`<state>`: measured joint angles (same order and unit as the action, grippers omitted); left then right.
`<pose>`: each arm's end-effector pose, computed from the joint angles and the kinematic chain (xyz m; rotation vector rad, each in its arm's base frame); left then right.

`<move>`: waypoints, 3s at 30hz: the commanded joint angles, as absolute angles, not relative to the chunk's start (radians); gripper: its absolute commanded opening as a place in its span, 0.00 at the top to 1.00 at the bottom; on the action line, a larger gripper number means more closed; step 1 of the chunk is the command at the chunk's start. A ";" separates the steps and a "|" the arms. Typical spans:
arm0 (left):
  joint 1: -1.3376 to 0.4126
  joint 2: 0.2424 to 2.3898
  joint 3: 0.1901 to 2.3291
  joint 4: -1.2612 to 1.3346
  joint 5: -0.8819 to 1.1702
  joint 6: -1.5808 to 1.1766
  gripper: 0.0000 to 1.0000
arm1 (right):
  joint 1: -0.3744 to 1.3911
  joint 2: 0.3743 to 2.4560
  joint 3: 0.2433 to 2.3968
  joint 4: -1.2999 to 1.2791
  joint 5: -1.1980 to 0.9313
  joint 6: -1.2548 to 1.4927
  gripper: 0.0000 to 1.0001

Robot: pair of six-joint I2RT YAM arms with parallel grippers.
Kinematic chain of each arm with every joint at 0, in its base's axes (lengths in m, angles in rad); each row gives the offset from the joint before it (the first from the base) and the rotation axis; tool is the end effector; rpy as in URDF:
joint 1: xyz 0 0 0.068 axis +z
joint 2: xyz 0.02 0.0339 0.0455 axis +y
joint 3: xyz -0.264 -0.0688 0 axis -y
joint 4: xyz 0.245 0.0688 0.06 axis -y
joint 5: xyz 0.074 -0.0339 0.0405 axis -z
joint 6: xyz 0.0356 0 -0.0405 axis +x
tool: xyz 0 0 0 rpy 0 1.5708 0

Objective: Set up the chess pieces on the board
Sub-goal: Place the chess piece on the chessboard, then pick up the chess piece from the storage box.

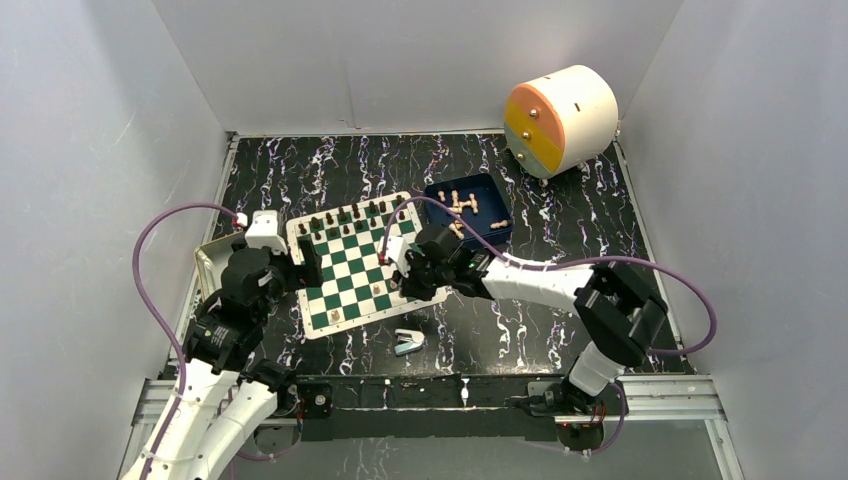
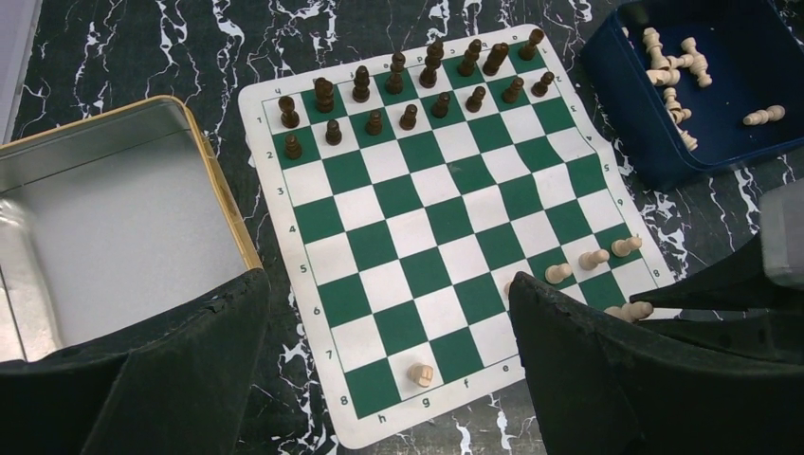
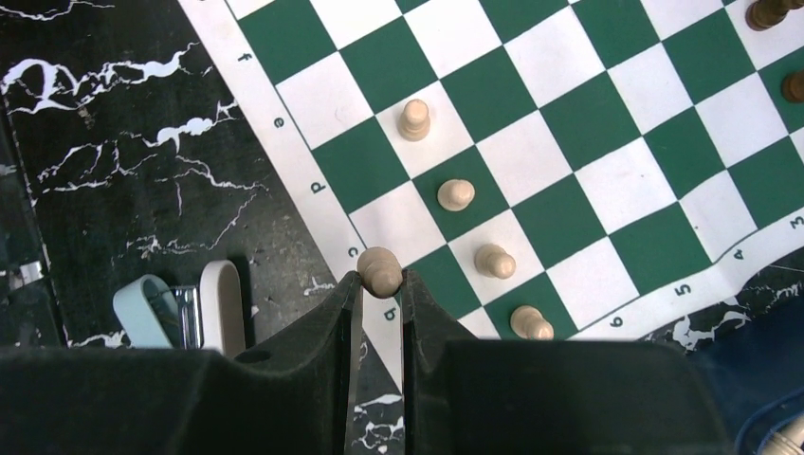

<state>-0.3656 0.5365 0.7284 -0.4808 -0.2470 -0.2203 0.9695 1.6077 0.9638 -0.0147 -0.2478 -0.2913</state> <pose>0.1209 -0.0370 0.3231 -0.0365 1.8541 -0.1784 0.1894 0.2915 0.2118 -1.4565 1.7597 0.6399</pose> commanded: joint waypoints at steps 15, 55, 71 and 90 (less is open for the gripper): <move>-0.364 0.505 0.755 -0.505 -0.319 -0.230 0.07 | 1.022 1.768 1.097 -0.009 -0.137 -0.235 0.77; -0.364 0.508 0.750 -0.500 -0.314 -0.233 0.06 | 1.024 1.692 1.198 -0.135 -0.086 -0.127 0.50; -0.364 0.558 0.749 -0.442 -0.154 -0.227 0.04 | 0.915 1.681 1.445 -0.299 0.202 0.105 0.51; -0.364 0.656 0.683 -0.350 0.093 -0.196 0.12 | 0.477 1.929 1.580 -0.321 0.119 0.024 0.67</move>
<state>-0.3656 0.6872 0.6930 -0.3843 0.0708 -0.2016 0.5182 1.8748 1.5040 -0.2996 0.1383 0.0502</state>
